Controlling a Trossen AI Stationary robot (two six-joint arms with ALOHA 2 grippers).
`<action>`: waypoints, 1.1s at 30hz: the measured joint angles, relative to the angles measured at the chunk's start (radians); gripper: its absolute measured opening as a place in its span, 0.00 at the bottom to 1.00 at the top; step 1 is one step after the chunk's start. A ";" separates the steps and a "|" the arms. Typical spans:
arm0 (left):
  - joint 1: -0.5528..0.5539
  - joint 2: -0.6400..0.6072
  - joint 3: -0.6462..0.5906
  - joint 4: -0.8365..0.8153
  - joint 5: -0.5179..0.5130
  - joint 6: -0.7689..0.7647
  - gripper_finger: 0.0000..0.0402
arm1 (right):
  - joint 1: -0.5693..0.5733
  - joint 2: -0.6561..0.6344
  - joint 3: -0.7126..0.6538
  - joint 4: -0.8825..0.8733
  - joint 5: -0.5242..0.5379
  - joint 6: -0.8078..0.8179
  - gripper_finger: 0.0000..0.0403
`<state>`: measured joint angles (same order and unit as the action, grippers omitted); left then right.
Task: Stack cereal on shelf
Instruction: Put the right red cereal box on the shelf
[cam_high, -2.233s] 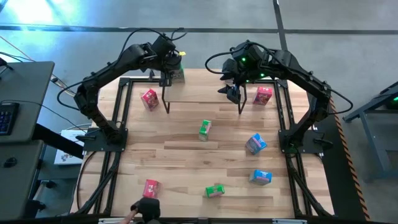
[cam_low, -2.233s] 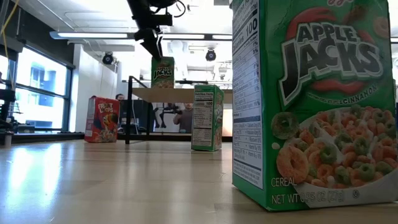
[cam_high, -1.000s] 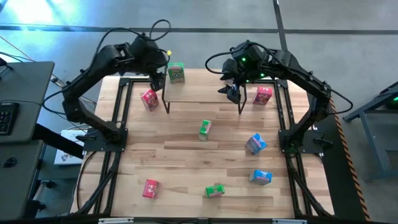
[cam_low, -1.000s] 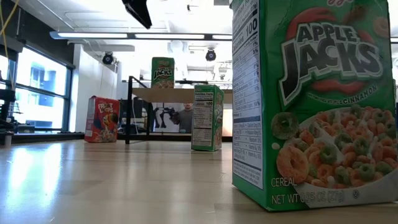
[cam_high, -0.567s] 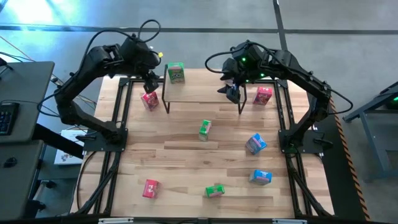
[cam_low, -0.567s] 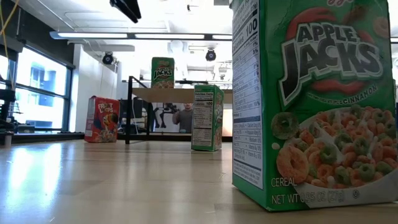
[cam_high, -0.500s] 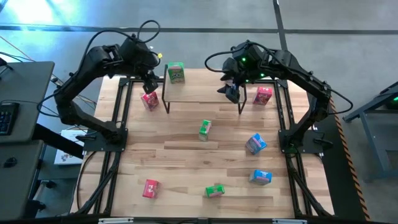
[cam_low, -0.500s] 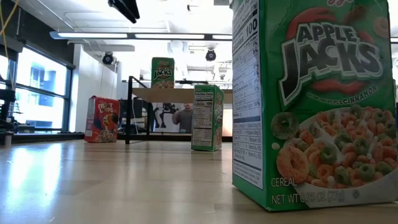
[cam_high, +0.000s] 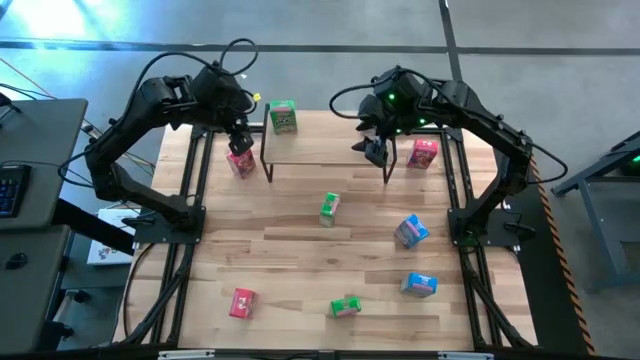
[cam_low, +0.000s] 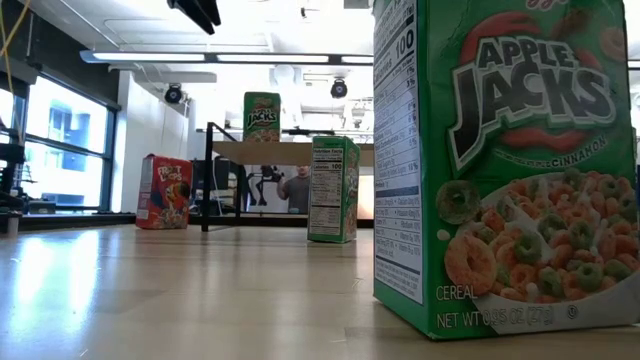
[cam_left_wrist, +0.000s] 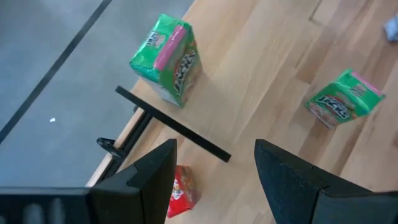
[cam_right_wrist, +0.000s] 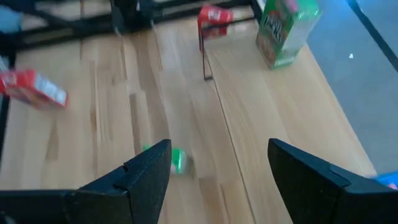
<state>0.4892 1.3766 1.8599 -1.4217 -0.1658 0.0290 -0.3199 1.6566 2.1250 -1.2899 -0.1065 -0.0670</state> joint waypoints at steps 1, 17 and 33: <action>-0.006 -0.001 0.000 0.000 0.000 0.000 0.52 | -0.001 0.000 0.000 -0.024 0.018 -0.010 0.64; -0.022 -0.001 0.000 0.004 0.000 -0.025 0.52 | -0.001 -0.012 0.000 -0.281 0.191 -0.080 0.65; -0.022 -0.001 0.000 0.005 -0.001 -0.025 0.52 | -0.118 -0.174 0.000 -0.281 0.202 -0.101 0.64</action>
<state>0.4675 1.3758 1.8599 -1.4170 -0.1664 0.0042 -0.4377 1.4828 2.1246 -1.5711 0.0959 -0.1677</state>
